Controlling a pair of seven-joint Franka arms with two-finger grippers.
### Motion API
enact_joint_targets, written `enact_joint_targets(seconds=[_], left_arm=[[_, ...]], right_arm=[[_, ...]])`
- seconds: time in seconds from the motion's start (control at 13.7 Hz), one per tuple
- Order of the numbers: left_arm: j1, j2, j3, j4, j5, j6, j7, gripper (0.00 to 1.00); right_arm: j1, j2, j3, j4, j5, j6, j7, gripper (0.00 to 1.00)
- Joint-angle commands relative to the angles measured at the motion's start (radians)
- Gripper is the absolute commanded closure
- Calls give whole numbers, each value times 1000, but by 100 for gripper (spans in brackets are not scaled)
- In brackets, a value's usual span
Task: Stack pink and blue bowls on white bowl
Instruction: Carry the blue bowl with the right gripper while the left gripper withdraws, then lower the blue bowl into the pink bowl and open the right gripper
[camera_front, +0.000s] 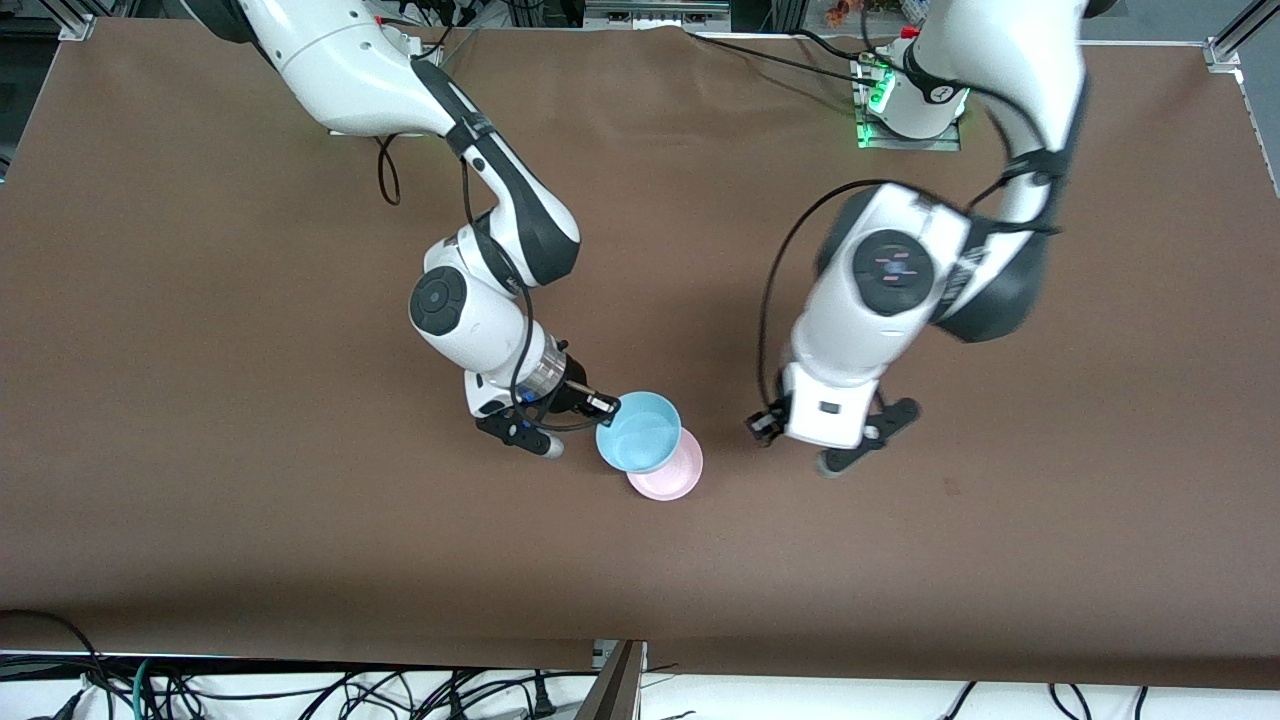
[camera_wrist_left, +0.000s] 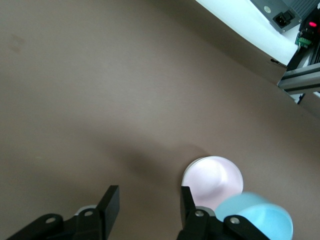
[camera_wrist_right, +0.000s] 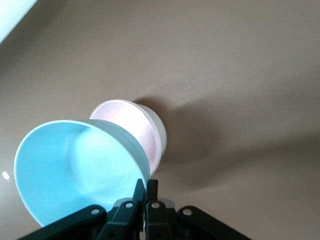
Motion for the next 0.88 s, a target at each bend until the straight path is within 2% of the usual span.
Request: enact_joint_targets(seconds=[0.0,0.29,0.51,0.8], left_arm=[[114,-105,-16,-23,-51,-136,248,42],[282,-186,-16,-28,-68,-273,563,39],[405,-219,-15,-51,-81,-312,766,36],[450,-212,-15,-85,-81,-290,875,31]], right_arm=[[26,77,-11,83,2,47,16,100],[52,122,-14,115,2,60,16,100],[54,128,-14,114,-33,50,10,100],[45,142,-16,115,-43,58,2,100]])
